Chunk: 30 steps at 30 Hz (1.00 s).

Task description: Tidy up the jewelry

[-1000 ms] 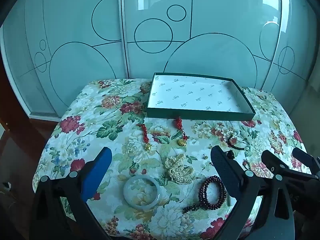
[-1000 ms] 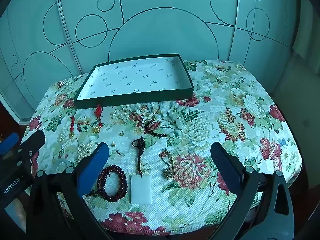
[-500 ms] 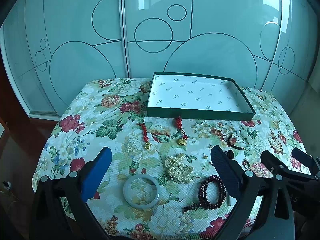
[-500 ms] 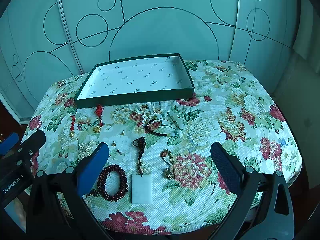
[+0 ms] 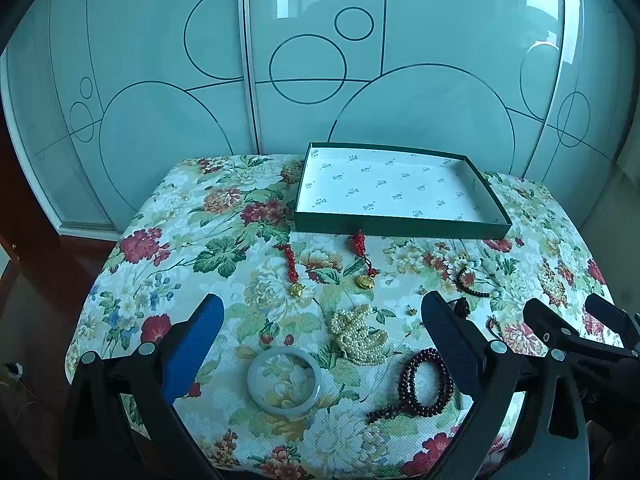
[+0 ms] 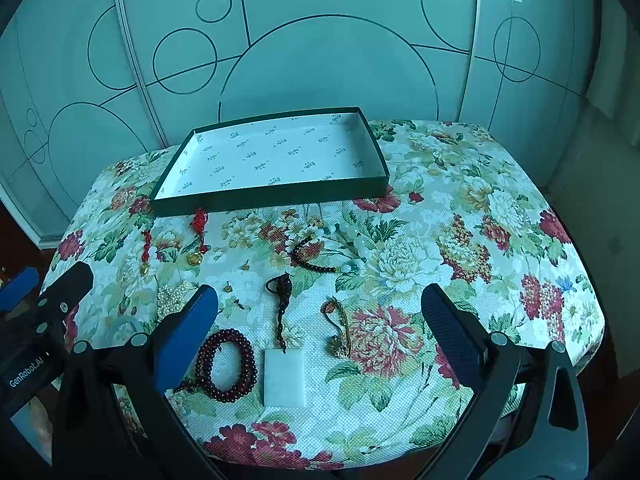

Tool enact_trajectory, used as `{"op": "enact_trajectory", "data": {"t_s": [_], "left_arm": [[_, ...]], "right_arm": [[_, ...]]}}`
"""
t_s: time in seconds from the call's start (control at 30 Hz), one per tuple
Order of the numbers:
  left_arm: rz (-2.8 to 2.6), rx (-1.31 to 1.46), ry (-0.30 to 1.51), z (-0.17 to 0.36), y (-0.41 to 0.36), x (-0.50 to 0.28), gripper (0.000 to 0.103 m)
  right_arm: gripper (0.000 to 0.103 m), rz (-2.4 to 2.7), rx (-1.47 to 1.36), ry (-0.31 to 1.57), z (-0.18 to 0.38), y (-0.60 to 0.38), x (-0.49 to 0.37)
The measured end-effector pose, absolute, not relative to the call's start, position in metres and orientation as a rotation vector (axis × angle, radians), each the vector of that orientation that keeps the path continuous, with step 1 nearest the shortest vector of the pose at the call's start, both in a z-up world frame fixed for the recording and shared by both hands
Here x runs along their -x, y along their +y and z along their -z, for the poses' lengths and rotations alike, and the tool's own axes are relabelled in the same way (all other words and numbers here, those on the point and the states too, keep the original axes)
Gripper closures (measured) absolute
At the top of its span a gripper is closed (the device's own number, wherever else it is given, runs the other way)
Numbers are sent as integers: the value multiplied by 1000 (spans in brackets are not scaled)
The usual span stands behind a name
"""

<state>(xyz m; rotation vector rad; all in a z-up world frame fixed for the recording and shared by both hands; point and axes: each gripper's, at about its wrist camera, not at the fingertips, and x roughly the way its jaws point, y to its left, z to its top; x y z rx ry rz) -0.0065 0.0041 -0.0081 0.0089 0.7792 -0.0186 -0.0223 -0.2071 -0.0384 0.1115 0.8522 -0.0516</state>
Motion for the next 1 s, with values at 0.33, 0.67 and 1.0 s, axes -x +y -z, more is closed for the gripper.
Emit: {"op": "enact_trajectory", "data": {"t_s": [0.33,0.67,1.0], "left_arm": [[17,-11,786,9,7,5,5],[15,-14,792,8,6,3,5],[15,-14,793,8,6,3,5]], "right_arm": [[2,52,-111,852,39,-207,23],[2,51,-112,852,39,-207,23],[2,51,-111,852,39,-207,23]]}}
